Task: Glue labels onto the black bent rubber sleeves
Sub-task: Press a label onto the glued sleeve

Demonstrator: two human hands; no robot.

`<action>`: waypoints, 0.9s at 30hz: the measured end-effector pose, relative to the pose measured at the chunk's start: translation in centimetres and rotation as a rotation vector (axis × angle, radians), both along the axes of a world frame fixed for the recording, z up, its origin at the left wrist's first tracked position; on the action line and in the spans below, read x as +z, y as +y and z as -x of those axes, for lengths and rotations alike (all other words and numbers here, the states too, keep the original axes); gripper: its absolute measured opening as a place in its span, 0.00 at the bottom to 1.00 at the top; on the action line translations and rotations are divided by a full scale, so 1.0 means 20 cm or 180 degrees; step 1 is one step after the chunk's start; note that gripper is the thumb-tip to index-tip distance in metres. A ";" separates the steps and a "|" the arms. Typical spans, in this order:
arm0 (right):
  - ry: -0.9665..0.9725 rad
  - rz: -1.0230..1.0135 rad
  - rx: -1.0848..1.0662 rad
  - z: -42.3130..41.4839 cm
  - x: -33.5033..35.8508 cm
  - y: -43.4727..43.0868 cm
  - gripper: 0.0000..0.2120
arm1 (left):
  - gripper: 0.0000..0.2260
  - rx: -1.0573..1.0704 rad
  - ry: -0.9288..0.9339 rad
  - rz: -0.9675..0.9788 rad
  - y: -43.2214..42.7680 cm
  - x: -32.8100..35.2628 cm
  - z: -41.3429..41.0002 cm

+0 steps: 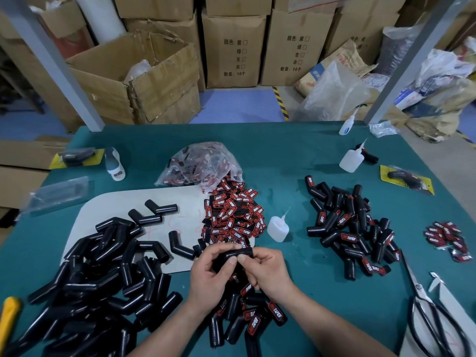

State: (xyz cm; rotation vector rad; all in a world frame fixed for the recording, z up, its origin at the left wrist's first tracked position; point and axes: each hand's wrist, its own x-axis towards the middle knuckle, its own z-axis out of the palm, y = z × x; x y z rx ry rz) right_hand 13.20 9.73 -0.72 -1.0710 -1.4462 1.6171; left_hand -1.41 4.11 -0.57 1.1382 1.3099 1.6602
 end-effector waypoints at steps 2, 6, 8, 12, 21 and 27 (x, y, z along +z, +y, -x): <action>-0.0016 -0.0021 0.0011 0.00 0.00 0.00 0.16 | 0.14 0.0028 0.0016 -0.0022 0.00 0.00 0.00; -0.0268 -0.0053 -0.0008 0.00 0.00 0.01 0.22 | 0.18 0.0106 0.0036 -0.0009 0.01 -0.01 -0.01; -0.0317 -0.0055 -0.0011 -0.01 0.00 0.01 0.24 | 0.14 0.0128 -0.0020 0.0018 0.01 -0.01 -0.01; -0.0275 -0.0001 0.0060 -0.01 0.00 0.01 0.25 | 0.11 0.0128 -0.0086 0.0062 0.01 -0.01 -0.01; -0.0170 -0.0324 -0.0165 -0.02 -0.01 0.02 0.13 | 0.10 0.0181 -0.0243 0.0183 0.02 -0.03 0.00; -0.0004 -0.0218 -0.0258 0.00 -0.02 0.02 0.25 | 0.12 0.0195 -0.0143 0.0156 0.03 -0.03 -0.01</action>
